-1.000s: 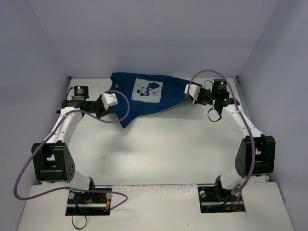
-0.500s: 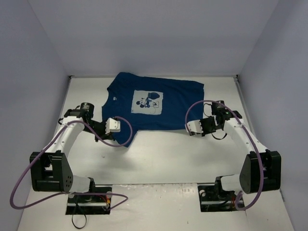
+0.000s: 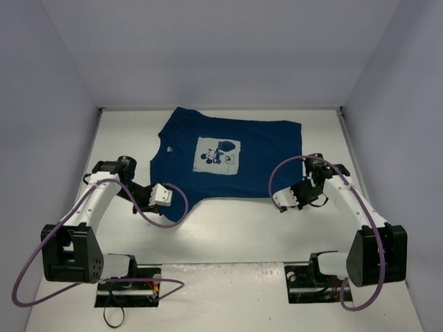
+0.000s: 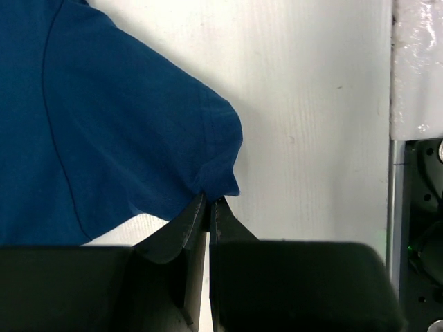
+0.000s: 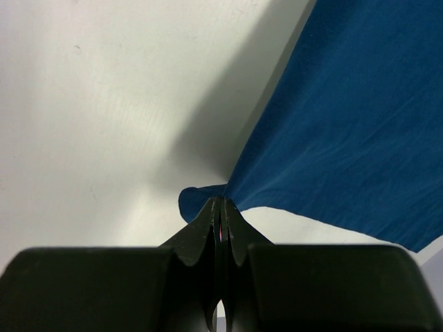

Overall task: Fold and stack the t-shirts
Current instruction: Flatten out the tshirt

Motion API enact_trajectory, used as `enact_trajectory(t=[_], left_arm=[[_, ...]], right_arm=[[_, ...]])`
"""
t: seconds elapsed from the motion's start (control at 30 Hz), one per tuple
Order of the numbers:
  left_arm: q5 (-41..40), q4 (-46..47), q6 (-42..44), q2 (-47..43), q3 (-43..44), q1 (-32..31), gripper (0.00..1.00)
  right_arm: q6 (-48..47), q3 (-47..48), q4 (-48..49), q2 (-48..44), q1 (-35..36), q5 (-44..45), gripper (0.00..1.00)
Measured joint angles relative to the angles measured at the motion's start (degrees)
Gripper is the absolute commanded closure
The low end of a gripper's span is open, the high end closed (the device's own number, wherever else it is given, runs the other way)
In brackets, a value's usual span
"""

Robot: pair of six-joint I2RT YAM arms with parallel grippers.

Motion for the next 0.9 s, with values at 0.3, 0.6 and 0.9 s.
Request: enact_trajectory(t=[0.3, 0.6, 0.9], left_arm=[[0.9, -6.9, 5.0, -4.3, -2.3, -3.0, 1.0], [3.8, -8.3, 5.2, -3.9, -0.1, -7.4, 0.58], [0.5, -9.1, 11.2, -7.0, -2.8, -7.8, 0.41]], right_arm=[[-2.4, 1.5, -1.3, 2.9, 0.0, 0.8, 0.97], [0.6, 7.3, -1.2, 8.4, 0.1, -0.4, 0.32], [2.6, 9.8, -1.6, 4.3, 0.5, -5.9, 0.27]])
